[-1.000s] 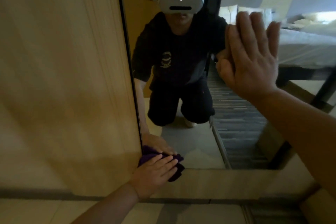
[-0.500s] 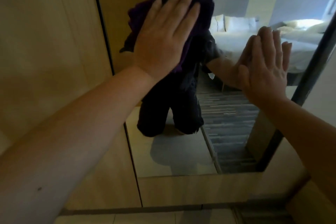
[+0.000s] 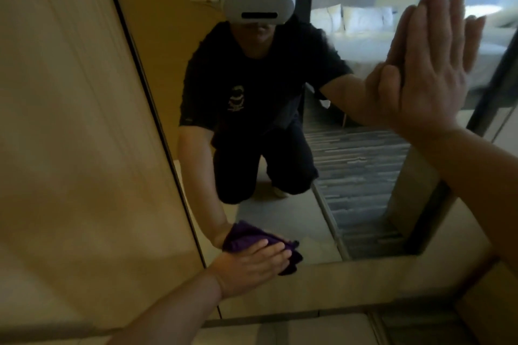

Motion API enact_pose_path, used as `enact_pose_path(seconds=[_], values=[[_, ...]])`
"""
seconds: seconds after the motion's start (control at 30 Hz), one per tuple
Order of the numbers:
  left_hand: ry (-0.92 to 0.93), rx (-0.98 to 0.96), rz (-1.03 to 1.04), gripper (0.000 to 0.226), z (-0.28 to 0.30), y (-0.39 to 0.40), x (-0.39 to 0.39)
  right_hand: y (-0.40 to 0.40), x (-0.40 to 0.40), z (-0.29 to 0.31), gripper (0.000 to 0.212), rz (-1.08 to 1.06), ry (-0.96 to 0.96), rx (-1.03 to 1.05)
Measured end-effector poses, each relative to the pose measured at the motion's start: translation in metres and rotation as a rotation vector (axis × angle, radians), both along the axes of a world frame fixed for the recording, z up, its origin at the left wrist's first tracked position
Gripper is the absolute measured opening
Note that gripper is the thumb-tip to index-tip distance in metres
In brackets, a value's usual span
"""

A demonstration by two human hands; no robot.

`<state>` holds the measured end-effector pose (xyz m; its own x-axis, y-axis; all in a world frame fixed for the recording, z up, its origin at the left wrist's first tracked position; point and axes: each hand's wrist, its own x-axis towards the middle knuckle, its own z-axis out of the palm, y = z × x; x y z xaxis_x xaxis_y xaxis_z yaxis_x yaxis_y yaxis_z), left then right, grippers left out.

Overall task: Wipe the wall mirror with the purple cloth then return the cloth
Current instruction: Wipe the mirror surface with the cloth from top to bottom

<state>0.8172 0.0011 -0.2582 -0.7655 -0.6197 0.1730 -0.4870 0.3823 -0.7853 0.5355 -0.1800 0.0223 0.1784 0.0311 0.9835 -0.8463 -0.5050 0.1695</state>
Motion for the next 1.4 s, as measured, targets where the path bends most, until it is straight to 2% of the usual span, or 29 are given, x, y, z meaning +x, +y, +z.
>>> enact_pose_path(seconds=[0.13,0.27,0.37,0.53,0.63,0.73,0.8,0.9,1.03,1.13,1.27,1.33,1.4], values=[[0.140,0.137,-0.048,0.046,0.024,0.006,-0.011,0.011,0.000,0.003,0.067,-0.025,0.012,0.067],[0.490,0.108,-0.015,0.043,0.077,0.011,-0.034,0.017,-0.002,0.004,0.066,-0.055,0.083,0.160],[0.635,-0.058,-0.044,0.039,0.151,0.003,-0.047,0.023,-0.005,0.006,0.065,-0.045,0.120,0.251],[0.790,-0.411,-0.148,0.030,0.278,-0.014,-0.091,0.050,-0.032,0.012,0.062,0.143,0.155,0.395],[0.756,-0.585,-0.163,0.032,0.342,-0.035,-0.120,0.045,-0.068,0.006,0.062,0.123,0.098,0.413],[0.698,-0.657,-0.061,0.037,0.374,-0.073,-0.142,0.020,-0.099,-0.006,0.061,0.045,0.112,0.448],[0.685,-0.633,-0.008,0.042,0.365,-0.092,-0.153,0.005,-0.107,-0.015,0.058,0.050,0.139,0.399],[0.601,-0.605,-0.084,0.038,0.316,-0.096,-0.157,-0.008,-0.105,-0.020,0.057,0.096,0.133,0.289],[0.361,-0.406,-0.098,0.043,0.203,-0.079,-0.138,-0.016,-0.099,-0.026,0.057,0.145,0.044,0.195],[0.301,-0.321,-0.058,0.047,0.116,-0.069,-0.118,-0.026,-0.090,-0.032,0.056,0.122,-0.007,0.101],[0.027,-0.119,0.075,0.063,0.001,-0.041,-0.095,-0.035,-0.089,-0.034,0.056,0.088,-0.021,0.040],[-0.011,-0.039,0.112,0.063,-0.026,-0.034,-0.090,-0.035,-0.090,-0.034,0.058,0.070,-0.014,0.063],[0.025,0.031,0.126,0.058,-0.033,-0.032,-0.092,-0.032,-0.088,-0.033,0.060,0.051,0.002,0.101]])
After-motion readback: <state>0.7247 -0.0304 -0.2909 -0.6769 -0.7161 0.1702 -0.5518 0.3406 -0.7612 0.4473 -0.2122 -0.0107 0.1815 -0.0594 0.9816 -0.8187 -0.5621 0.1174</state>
